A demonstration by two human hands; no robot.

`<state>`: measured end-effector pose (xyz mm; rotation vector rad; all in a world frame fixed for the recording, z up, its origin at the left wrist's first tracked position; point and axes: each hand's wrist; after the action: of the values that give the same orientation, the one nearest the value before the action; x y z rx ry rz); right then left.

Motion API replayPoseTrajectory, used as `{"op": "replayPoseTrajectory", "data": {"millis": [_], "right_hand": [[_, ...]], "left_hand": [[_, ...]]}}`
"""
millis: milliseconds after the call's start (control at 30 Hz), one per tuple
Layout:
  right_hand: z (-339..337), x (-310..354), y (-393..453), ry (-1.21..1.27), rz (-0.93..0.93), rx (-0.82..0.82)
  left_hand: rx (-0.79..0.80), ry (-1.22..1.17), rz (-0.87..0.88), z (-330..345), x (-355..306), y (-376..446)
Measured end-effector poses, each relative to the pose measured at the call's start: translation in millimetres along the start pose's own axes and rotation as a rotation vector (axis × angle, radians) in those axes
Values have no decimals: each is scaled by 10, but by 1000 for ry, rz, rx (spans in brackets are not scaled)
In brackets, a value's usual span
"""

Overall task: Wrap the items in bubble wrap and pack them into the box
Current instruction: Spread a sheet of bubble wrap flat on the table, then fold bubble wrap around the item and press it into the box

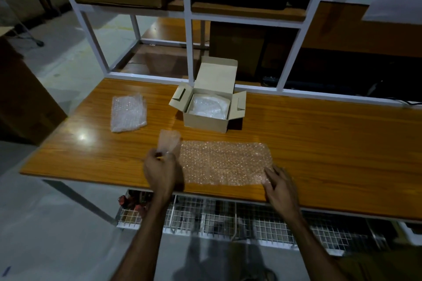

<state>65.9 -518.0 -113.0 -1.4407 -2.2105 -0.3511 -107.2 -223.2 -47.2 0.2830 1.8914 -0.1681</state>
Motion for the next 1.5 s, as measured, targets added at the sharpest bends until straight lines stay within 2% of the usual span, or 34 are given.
{"op": "replayPoseTrajectory", "data": {"millis": [100,167,333,400,467,633,800,867,933,1033,1100,1167,1233,1300,1500], "right_hand": [[-19,-25,-26,51,-1,18],[-44,-20,-45,74,5,22],[-60,26,-49,103,19,23],[-60,2,-39,137,24,36],[-80,-34,-42,197,38,38],[-164,-122,-69,316,79,5],[-150,-71,-64,357,158,-30],[-139,-27,-70,320,175,-62],[-114,67,-80,188,124,-143],[-27,356,23,19,-178,-294],[43,649,176,-47,-303,-203],[127,904,323,-130,-358,-60],[211,980,454,-182,-357,40],[268,882,536,-235,-299,126],[257,426,618,-386,-137,63]], "left_hand": [[72,-95,163,325,-311,-263],[146,-69,259,580,-410,-468],[386,208,621,1131,-324,-879],[527,342,777,1261,-301,-1006],[659,456,840,1338,-234,-1078],[814,475,821,1368,-47,-1037],[851,338,824,1216,-22,-995],[762,278,829,1134,-25,-946],[600,282,864,1095,-31,-860],[479,483,861,1149,-30,-676],[506,666,823,1192,-4,-568],[608,807,773,1192,71,-516],[707,909,752,1161,179,-511],[752,888,730,1086,249,-507],[784,958,734,906,332,-401]]}}
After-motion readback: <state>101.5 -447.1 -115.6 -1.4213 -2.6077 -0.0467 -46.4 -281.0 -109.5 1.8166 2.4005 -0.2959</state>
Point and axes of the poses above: each hand's wrist, its own y-axis towards the middle knuckle, its own z-axis out of the palm, x = y × z, and after that the axes turned 3 degrees about z, right-handed
